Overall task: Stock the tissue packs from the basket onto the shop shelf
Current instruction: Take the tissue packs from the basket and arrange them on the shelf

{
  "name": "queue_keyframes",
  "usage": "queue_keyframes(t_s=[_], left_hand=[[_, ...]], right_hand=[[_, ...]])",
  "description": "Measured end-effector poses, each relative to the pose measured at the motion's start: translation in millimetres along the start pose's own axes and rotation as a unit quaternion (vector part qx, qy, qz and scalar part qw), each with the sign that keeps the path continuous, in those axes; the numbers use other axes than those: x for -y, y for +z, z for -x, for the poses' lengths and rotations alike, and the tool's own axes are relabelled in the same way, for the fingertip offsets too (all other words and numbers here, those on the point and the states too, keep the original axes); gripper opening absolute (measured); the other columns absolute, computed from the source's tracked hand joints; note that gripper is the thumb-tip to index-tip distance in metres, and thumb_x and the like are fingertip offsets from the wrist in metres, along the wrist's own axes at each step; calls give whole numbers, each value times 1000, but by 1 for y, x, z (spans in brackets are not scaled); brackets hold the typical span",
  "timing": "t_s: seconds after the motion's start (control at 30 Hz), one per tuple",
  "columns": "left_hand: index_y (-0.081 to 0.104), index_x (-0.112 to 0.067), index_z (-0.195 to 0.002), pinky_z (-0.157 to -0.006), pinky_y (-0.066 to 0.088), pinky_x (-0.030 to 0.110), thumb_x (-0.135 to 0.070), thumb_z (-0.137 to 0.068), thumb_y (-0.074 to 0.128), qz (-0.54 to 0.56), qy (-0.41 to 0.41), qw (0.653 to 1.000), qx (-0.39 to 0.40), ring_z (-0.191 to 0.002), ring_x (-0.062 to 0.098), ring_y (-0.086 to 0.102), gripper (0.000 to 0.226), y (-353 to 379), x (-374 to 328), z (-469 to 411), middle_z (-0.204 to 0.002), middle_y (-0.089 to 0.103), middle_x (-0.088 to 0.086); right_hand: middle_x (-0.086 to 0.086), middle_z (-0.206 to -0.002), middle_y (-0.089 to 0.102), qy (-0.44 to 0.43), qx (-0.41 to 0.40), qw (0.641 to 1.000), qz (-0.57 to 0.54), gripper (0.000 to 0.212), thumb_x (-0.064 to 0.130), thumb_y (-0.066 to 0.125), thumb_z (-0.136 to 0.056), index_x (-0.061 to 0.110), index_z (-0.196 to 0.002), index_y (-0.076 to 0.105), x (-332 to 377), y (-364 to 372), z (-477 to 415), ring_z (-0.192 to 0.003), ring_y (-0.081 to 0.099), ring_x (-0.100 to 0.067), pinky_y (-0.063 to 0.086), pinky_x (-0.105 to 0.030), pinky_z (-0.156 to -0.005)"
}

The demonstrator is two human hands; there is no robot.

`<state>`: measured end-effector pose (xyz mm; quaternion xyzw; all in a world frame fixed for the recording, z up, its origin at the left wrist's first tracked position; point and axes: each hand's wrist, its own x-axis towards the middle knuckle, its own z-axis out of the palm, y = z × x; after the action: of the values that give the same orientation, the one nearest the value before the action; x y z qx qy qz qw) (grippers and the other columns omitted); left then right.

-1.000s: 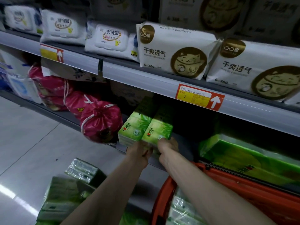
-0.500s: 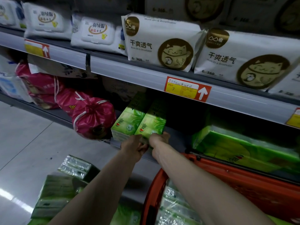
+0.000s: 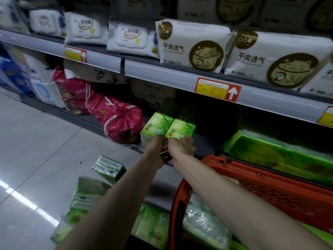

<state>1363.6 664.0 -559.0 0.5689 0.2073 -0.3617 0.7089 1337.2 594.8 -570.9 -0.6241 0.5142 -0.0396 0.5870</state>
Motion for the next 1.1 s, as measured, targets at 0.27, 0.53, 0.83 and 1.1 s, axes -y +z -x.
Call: queue_keyframes(t_s=[0.27,0.53,0.83,1.1], left_hand=[[69,-1,-116,-75,61,40,-14,-98,54,-249,123,961,2,-87,30,70,26,-43,-12,54,-103,70,17],[67,-18,-124,-79,54,37,-27,-103,58,-420,225,879,14,-98,32,73,25,-132,-31,143,-113,73,11],[69,-19,-126,-75,61,29,-26,-99,67,-392,210,893,-69,-91,22,76,28,-239,-6,167,-105,78,5],[38,-14,-157,-102,45,33,-30,-90,78,-746,89,655,76,-135,30,53,79,-184,30,82,-151,53,15]], right_hand=[[0,-91,74,-138,136,981,8,19,30,57,-98,20,-102,73,-13,-20,65,-90,73,-21,58,-27,-76],[-7,-98,76,-273,255,902,217,13,32,64,-99,28,-97,77,-11,-33,120,-86,68,-16,53,-33,-78],[-11,-132,63,-399,256,741,477,45,39,62,-96,14,-134,59,-31,9,149,-121,60,-31,50,-38,-92],[-17,-144,51,-264,278,582,717,65,34,62,-97,16,-156,44,-93,39,136,-133,51,-39,49,-44,-102]])
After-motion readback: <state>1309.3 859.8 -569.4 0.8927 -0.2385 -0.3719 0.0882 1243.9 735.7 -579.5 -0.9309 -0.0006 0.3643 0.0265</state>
